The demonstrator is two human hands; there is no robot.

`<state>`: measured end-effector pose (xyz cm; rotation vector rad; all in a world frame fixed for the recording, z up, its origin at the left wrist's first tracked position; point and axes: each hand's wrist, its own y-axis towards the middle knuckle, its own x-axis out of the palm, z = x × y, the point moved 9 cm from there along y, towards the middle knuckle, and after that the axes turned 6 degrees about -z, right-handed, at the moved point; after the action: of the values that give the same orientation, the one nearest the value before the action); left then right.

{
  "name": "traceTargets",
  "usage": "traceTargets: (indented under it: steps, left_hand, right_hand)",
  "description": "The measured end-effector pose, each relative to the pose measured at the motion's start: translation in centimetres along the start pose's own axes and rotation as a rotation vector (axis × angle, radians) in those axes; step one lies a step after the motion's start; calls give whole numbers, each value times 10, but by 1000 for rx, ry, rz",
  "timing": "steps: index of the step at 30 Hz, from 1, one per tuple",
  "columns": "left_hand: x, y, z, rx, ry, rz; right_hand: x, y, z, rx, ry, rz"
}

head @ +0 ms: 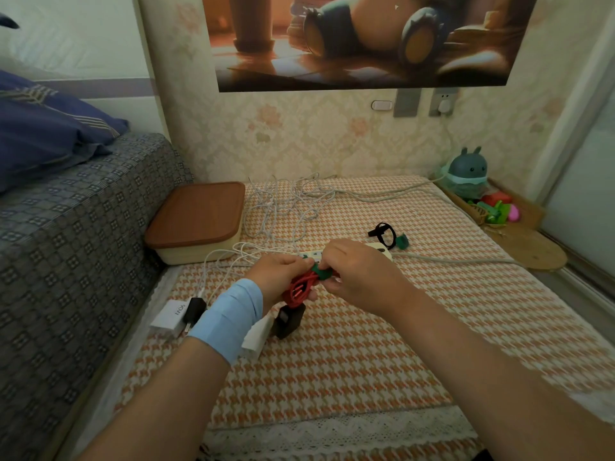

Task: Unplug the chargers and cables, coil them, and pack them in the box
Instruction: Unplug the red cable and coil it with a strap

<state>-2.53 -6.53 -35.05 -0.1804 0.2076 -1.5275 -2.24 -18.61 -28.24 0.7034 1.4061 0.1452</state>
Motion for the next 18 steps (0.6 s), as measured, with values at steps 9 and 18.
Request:
traceTargets:
  steps: [9, 18]
  left_hand:
    - [8, -13, 14, 96, -128, -51]
    - [-5, -11, 13, 136, 20, 126]
  right_hand:
    - [-14, -1, -12, -135, -112, 226]
    - [8, -2, 17, 181, 297, -115]
